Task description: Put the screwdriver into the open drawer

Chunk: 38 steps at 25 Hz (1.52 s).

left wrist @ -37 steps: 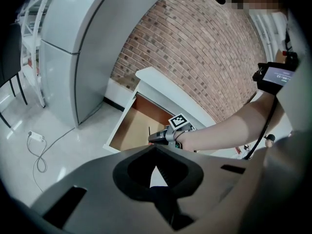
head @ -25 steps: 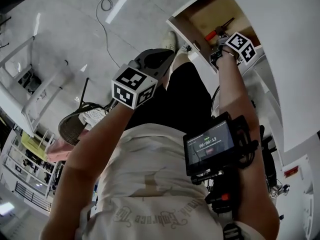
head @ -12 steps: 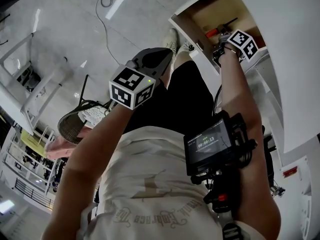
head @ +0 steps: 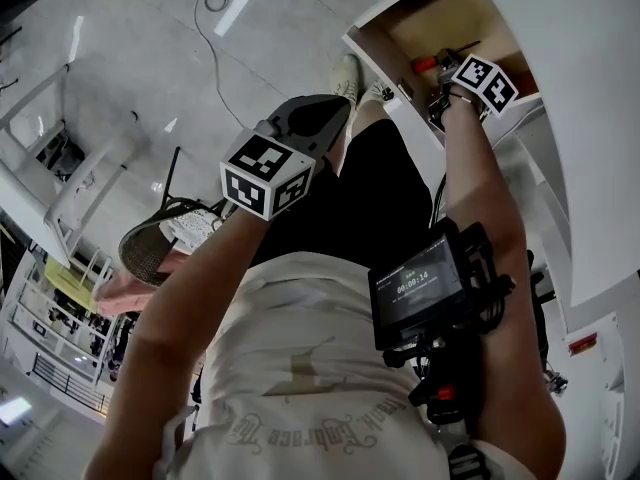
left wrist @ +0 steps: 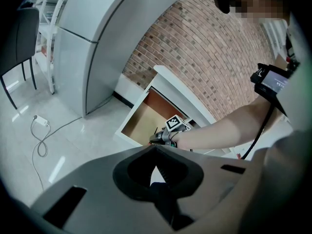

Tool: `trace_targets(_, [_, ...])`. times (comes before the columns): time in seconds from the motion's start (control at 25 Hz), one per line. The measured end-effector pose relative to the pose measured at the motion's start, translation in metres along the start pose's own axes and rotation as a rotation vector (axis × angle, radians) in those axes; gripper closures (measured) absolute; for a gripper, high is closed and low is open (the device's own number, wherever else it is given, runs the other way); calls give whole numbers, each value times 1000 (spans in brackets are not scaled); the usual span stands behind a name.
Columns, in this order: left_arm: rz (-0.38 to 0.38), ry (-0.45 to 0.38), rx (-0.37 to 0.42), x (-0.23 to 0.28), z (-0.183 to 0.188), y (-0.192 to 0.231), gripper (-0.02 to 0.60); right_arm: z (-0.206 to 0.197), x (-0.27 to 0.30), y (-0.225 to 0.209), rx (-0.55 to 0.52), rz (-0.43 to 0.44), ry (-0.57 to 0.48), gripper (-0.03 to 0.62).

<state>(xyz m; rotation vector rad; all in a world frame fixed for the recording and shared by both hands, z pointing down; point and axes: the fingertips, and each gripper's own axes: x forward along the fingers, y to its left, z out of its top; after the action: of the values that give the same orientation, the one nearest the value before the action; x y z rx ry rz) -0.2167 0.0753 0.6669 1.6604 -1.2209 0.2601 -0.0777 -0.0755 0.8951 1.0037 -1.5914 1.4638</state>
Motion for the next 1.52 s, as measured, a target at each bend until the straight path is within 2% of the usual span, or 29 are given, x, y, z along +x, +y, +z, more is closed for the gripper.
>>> trace_targets(0.36, [-1,2,0,-3,-1,1,561,-1,3,3,-37,-28,16,516])
trace_targets(0.52, [-8,-4,-2,-1,1,-5,561,-2,1,2,-21,-29,19,484])
trace_targets(0.88, [-18,-10,18,-2,2,-15,561,-4,-17,2,-6,-8,4,485])
trace_targets(1.2, [-42,-18,63,19,2,-54,561,-5,-54,-24,15,29,-45,527])
trace_targets(1.52, [-60,-24,99,10,10,-68,561,-12,-89,-12,47,76,-82,559])
